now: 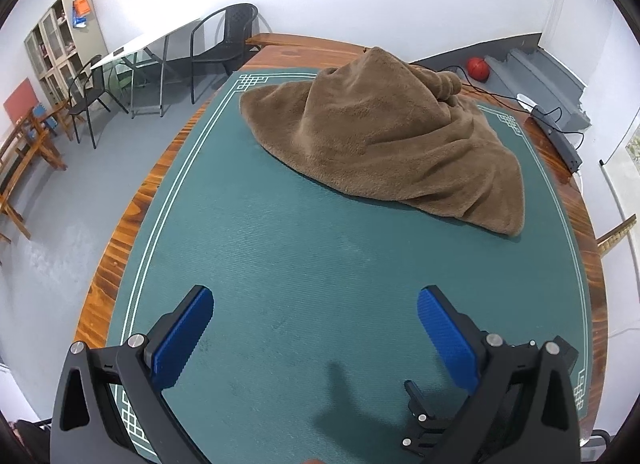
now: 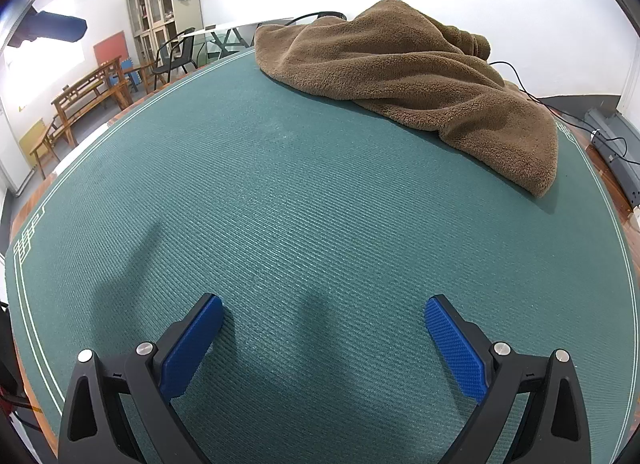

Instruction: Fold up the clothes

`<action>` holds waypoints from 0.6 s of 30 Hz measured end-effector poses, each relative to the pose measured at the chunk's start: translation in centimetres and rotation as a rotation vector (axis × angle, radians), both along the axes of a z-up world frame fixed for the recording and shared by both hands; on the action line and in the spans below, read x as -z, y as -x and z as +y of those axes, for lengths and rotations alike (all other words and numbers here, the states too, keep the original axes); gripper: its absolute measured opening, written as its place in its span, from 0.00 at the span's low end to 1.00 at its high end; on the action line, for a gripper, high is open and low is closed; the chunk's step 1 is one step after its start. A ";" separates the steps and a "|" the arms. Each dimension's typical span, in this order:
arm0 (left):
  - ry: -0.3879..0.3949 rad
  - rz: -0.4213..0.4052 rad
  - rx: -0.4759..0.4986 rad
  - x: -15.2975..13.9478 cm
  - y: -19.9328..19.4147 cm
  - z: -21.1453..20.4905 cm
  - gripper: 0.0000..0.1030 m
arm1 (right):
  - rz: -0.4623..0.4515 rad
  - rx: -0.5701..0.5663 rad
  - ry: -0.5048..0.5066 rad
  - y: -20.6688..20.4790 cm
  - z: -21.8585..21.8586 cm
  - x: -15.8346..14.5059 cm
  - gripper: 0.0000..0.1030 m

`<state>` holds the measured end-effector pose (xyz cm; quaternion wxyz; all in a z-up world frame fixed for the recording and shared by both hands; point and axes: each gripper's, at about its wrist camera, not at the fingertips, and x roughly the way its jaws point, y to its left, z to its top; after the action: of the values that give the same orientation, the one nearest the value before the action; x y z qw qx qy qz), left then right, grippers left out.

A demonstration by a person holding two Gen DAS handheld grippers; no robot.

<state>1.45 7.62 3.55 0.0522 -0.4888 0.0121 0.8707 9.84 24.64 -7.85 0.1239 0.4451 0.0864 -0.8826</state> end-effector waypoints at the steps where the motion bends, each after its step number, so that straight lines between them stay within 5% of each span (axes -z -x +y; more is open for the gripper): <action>1: 0.000 0.000 0.002 0.1 0.1 0.0 0.99 | 0.000 0.000 0.000 0.0 0.0 0.0 0.99; 18: 0.015 0.011 0.022 0.3 7.3 -1.3 0.99 | -0.006 0.026 -0.025 0.0 0.0 -0.1 0.99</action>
<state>-5.81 6.28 3.22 0.0579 -0.4841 0.0244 0.8728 9.80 24.66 -7.77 0.1073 0.4503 0.0913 -0.8817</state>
